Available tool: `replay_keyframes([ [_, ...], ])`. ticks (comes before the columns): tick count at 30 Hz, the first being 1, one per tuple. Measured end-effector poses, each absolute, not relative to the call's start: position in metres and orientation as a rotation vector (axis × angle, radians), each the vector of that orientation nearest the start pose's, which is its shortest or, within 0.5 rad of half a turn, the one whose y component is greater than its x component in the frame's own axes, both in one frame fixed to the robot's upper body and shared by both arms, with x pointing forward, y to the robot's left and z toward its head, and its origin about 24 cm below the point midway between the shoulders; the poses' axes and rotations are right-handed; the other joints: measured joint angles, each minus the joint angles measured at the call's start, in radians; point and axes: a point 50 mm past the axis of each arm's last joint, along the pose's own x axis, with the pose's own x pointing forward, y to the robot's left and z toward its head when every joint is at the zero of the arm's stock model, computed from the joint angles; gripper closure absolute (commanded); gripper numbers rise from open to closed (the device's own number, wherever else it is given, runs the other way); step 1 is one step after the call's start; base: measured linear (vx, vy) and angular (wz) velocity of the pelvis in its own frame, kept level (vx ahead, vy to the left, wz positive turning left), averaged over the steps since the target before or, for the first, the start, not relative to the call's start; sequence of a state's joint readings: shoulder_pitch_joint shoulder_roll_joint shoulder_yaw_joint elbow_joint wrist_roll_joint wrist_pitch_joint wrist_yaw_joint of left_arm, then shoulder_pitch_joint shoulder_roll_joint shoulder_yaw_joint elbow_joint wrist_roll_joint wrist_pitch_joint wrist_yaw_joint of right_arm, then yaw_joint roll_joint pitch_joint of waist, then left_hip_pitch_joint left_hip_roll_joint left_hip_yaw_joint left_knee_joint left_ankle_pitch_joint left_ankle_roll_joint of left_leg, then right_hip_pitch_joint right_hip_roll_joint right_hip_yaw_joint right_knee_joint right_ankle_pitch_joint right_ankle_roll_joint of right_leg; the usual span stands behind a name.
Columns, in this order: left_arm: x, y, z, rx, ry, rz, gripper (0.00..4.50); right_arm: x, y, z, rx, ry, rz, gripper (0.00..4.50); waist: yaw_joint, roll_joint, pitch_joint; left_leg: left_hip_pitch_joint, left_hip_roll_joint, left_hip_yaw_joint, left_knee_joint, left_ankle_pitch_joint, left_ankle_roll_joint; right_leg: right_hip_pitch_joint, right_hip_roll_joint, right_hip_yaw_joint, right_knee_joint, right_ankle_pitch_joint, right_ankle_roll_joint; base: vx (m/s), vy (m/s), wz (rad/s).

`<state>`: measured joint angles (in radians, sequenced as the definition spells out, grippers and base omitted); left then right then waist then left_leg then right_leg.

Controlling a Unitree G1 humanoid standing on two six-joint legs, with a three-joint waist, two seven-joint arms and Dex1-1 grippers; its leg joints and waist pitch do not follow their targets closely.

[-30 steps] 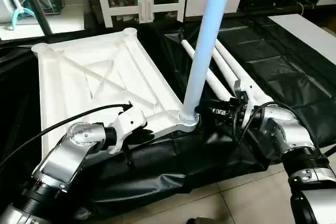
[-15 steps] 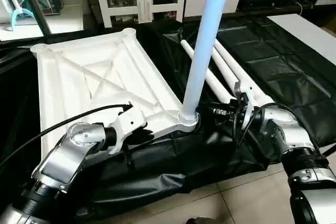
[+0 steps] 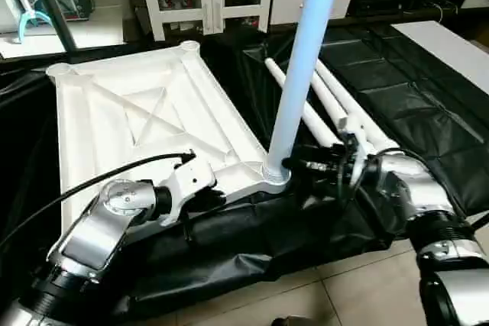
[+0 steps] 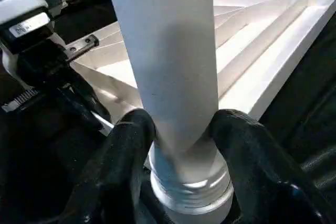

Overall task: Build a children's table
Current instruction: Rotate leg to tighten

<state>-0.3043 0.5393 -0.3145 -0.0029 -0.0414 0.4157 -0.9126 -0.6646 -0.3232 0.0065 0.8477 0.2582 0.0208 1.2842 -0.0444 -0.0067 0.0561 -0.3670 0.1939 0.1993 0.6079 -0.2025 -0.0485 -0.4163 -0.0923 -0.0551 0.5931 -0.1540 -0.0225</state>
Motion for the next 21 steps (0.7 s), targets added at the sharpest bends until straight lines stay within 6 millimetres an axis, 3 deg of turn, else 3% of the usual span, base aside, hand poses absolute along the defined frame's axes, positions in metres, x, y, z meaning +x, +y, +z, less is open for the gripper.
replay_keyframes([
  [6,0.2722,0.1492,0.0617,0.479,0.451,-1.072,4.5,0.3366,-0.1577,0.0654,0.053,0.194,1.205,2.19,-0.006,0.0,0.0,0.0,0.0,-0.001,0.002,0.0,0.0,0.0,0.0,0.001,0.003,0.0,0.0,0.0,0.0,0.0],
  [10,0.2726,0.1493,0.062,0.483,0.45,-1.07,4.5,0.3379,-0.1577,0.0656,0.055,0.201,1.207,2.55,-0.007,0.0,0.0,0.001,0.0,-0.001,0.003,0.0,0.0,0.0,0.0,0.001,0.003,0.0,0.0,0.0,0.0,0.0],
  [21,0.2733,0.1487,0.062,0.489,0.453,-1.074,4.5,0.3375,-0.1559,0.0644,0.055,0.192,1.214,2.69,-0.007,0.001,-0.001,0.001,0.0,-0.001,0.003,0.0,0.0,0.0,0.0,0.001,0.003,0.0,0.0,0.0,0.0,0.0],
])
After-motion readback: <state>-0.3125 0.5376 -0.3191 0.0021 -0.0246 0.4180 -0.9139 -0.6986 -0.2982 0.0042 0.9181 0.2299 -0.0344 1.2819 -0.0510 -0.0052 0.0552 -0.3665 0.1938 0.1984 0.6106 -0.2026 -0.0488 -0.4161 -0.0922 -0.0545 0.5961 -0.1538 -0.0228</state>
